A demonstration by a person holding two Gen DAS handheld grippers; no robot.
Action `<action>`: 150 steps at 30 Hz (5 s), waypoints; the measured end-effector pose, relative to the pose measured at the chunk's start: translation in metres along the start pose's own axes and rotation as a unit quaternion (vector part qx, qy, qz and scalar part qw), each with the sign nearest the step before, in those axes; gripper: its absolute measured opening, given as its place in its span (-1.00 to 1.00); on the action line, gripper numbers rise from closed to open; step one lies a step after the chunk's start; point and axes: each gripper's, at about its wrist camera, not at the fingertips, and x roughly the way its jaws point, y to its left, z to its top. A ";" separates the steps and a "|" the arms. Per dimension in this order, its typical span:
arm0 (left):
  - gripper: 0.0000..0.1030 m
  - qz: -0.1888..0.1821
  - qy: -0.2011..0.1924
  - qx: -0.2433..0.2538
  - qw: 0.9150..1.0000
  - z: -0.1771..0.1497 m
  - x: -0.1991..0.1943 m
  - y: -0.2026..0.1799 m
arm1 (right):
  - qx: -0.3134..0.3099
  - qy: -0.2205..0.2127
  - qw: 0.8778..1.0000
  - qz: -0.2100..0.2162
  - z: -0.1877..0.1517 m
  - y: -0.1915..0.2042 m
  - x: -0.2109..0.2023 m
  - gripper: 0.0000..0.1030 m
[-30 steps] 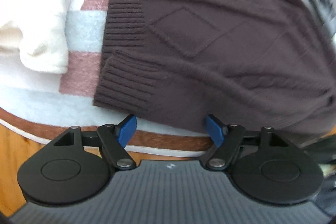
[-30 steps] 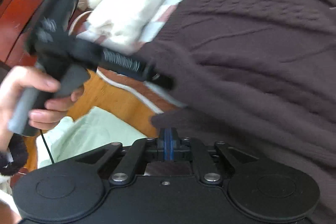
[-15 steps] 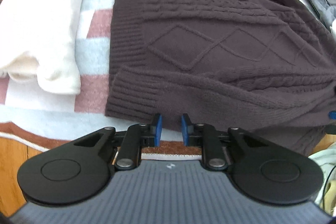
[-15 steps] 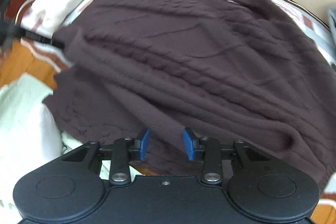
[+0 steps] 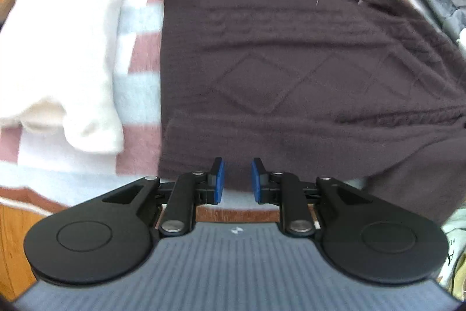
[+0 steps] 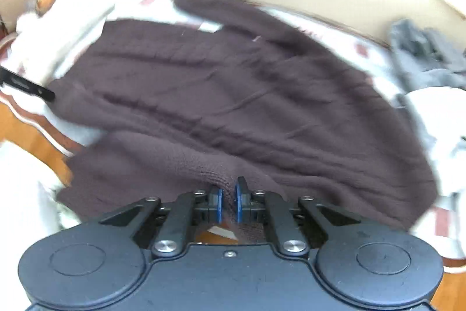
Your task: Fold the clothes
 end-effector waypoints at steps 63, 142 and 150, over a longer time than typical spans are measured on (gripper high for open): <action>-1.00 -0.033 0.104 0.024 0.994 -0.058 -0.026 -0.008 | 0.026 0.064 0.995 -0.065 -0.050 -0.119 -0.098 -0.82; -0.93 0.142 -0.073 0.051 0.986 0.174 0.128 0.016 | 0.352 -0.072 0.927 -0.106 0.041 -0.133 0.044 0.01; -0.76 0.182 -0.081 0.011 0.980 0.154 0.095 -0.009 | 0.366 0.031 0.928 -0.070 -0.035 -0.089 -0.017 0.03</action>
